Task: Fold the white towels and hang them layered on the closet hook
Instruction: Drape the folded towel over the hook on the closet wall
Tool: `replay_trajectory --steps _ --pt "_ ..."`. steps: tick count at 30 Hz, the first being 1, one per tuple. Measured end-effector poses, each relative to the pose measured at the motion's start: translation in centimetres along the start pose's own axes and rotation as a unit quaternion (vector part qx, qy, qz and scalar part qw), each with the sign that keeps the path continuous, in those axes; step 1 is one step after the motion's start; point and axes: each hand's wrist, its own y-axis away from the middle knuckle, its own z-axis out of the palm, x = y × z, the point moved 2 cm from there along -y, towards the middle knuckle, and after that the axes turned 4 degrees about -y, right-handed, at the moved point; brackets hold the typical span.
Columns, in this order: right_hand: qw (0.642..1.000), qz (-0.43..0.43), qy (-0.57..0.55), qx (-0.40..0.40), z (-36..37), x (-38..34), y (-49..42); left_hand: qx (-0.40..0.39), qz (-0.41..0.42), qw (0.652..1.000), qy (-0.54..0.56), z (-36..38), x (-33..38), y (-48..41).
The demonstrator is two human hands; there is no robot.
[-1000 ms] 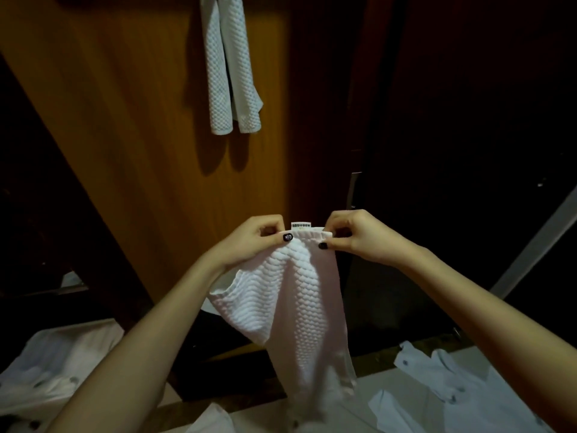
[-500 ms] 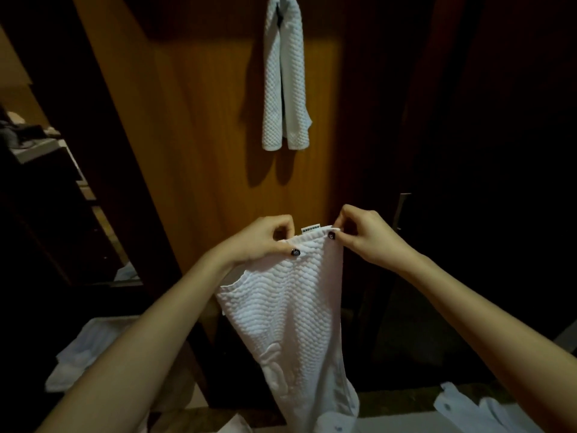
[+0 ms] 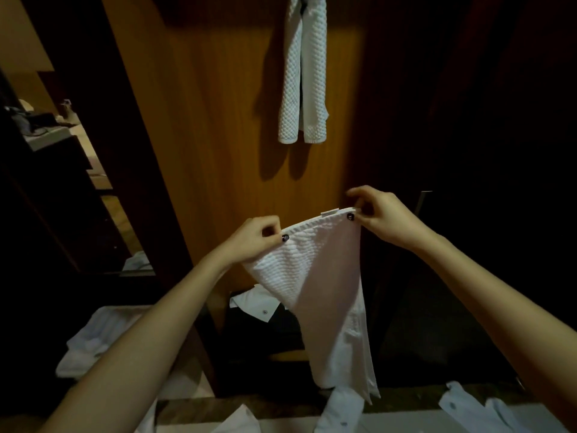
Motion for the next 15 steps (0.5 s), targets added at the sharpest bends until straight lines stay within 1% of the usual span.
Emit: replay_trajectory --steps 2,4,5,8,9,12,15 --pt "0.999 0.009 0.031 0.005 -0.3 0.3 -0.1 -0.009 0.020 1.000 0.013 -0.5 0.4 -0.8" --pt "0.999 0.015 0.030 0.008 -0.3 0.5 0.1 -0.027 0.010 0.999 0.037 -0.5 1.2 -1.7" --pt "1.000 0.017 0.024 0.010 -0.3 0.4 0.2 -0.038 0.008 0.999 0.028 -0.2 1.8 -2.3" --pt "1.000 0.016 0.012 0.023 -0.5 0.1 0.2 -0.052 0.043 0.993 -0.098 1.2 3.5 -3.8" --pt "1.000 0.016 0.011 0.024 -0.6 0.0 0.2 -0.049 0.044 0.991 -0.116 1.6 3.8 -4.1" --pt "1.000 0.020 0.013 0.016 -0.9 0.3 0.6 -0.047 0.030 0.991 -0.125 1.9 4.0 -4.7" --pt "1.000 0.027 0.014 0.005 -0.6 0.5 1.0 -0.038 0.021 0.984 -0.173 1.9 4.4 -4.7"
